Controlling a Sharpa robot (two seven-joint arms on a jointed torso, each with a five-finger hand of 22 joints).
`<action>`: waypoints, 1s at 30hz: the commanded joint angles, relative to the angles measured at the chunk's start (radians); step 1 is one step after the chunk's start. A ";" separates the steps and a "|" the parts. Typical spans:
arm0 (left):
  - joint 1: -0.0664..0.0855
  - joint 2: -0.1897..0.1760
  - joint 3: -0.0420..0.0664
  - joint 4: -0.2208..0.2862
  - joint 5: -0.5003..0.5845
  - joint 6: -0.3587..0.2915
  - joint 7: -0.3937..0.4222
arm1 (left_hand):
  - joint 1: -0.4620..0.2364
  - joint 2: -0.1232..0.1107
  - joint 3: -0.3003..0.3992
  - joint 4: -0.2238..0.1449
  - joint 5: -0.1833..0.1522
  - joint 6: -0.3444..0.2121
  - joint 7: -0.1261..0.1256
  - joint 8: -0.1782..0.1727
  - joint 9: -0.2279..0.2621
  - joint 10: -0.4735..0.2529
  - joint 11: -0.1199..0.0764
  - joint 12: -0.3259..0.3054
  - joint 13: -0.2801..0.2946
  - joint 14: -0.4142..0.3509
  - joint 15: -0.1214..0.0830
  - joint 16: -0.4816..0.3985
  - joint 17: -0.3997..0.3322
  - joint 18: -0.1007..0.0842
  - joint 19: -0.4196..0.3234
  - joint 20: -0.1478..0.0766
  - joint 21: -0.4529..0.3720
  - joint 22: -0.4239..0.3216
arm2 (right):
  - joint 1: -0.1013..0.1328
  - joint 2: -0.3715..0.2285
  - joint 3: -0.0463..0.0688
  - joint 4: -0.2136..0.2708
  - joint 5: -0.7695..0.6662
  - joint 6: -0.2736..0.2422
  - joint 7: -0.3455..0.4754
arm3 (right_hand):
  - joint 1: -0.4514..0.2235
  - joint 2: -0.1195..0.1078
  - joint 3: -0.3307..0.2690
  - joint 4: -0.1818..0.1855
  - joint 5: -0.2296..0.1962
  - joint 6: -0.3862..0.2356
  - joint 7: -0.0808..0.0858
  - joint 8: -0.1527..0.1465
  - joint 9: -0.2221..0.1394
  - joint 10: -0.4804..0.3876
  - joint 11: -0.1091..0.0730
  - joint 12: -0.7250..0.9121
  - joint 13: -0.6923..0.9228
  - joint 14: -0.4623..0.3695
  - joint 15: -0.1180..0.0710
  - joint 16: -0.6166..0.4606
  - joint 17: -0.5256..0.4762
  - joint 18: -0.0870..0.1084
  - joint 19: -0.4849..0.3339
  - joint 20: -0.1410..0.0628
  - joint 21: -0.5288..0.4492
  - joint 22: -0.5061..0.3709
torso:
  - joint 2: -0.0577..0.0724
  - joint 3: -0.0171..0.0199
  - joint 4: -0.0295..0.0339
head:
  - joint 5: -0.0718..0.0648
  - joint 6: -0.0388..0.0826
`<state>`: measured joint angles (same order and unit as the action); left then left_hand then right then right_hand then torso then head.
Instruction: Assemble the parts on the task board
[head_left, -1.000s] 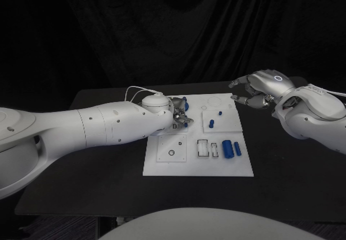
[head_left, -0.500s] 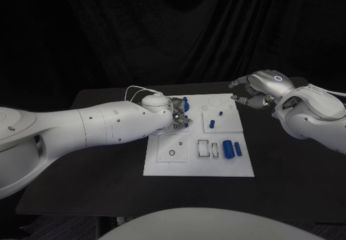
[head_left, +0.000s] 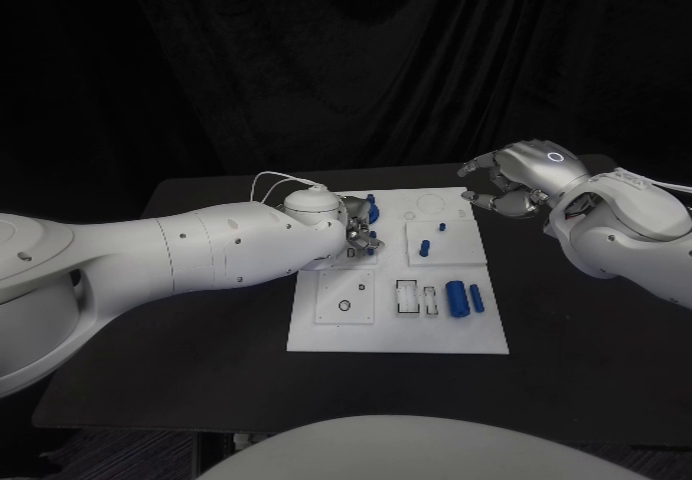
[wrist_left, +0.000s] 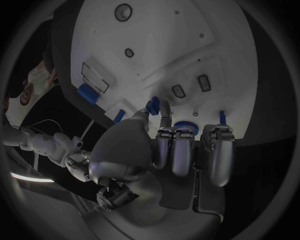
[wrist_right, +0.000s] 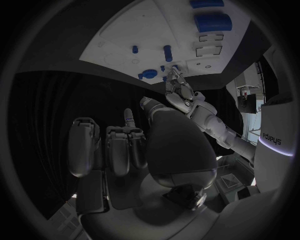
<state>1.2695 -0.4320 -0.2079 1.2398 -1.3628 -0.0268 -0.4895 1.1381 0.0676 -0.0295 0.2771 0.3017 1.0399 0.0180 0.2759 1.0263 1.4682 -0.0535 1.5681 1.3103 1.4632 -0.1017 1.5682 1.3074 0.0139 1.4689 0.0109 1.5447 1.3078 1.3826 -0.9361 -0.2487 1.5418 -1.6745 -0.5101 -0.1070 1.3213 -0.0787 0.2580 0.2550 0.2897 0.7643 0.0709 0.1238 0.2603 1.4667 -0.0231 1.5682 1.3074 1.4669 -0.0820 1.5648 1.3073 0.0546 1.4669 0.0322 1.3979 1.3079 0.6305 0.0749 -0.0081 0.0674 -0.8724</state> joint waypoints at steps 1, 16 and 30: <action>-0.002 0.001 0.000 0.001 -0.002 0.016 0.015 | 0.020 -0.006 0.012 -0.001 0.021 0.011 0.001 -0.010 0.003 0.103 0.005 0.003 0.261 0.108 0.005 0.003 0.263 0.000 0.067 0.007 -0.007 0.218 | -0.002 0.001 0.001 -0.001 -0.002 0.005 -0.021 | 0.009 0.000 0.008 0.000 -0.005 0.005 -0.001 0.003 -0.002 0.104 0.005 0.003 0.263 0.103 0.007 0.002 0.260 -0.013 0.020 0.005 -0.006 0.208 | 0.000 0.0009 -0.0009 | 0.001 0.000; -0.002 -0.002 0.000 -0.001 -0.002 0.026 0.020 | 0.097 -0.053 0.134 -0.016 0.115 0.023 -0.007 -0.045 0.018 0.103 -0.002 0.003 0.261 0.108 -0.001 0.003 0.263 0.001 0.067 0.000 -0.009 0.219 | -0.002 0.004 0.001 -0.003 -0.002 0.010 -0.021 | 0.012 0.000 0.010 -0.003 -0.004 0.007 -0.001 0.002 -0.003 0.104 0.006 0.003 0.263 0.100 0.008 -0.004 0.254 -0.011 0.016 0.006 -0.015 0.205 | 0.002 0.0007 -0.0012 | 0.006 0.000; -0.002 -0.031 -0.002 0.008 -0.002 0.014 0.015 | 0.093 -0.105 0.257 -0.014 0.136 0.037 -0.009 -0.051 0.039 0.103 -0.004 0.003 0.261 0.108 -0.003 0.003 0.263 0.001 0.066 -0.001 -0.011 0.219 | -0.002 0.002 0.001 -0.003 -0.002 0.016 -0.021 | 0.018 0.001 0.019 -0.010 -0.005 0.012 0.002 -0.003 -0.010 0.104 0.008 0.003 0.263 0.081 0.010 -0.056 0.208 -0.001 -0.005 0.008 -0.057 0.192 | 0.001 -0.0004 0.0001 | 0.007 0.000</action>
<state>1.2695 -0.4606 -0.2090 1.2437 -1.3631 -0.0144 -0.4836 1.2300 -0.0298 0.2217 0.2633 0.4371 1.0690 0.0071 0.2283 1.0647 1.4682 -0.0535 1.5681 1.3102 1.4632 -0.1017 1.5682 1.3074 0.0139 1.4689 0.0109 1.5369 1.3076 1.3826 -0.9322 -0.2487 1.5378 -1.6745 -0.4993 -0.1081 1.3294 -0.0790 0.2704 0.2426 0.2897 0.7679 0.0745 0.1238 0.2522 1.4667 -0.0231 1.5682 1.3073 1.4633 -0.0784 1.5136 1.3074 0.0546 1.4633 0.0359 1.3457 1.3076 0.6323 0.0749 -0.0077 0.0745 -0.8727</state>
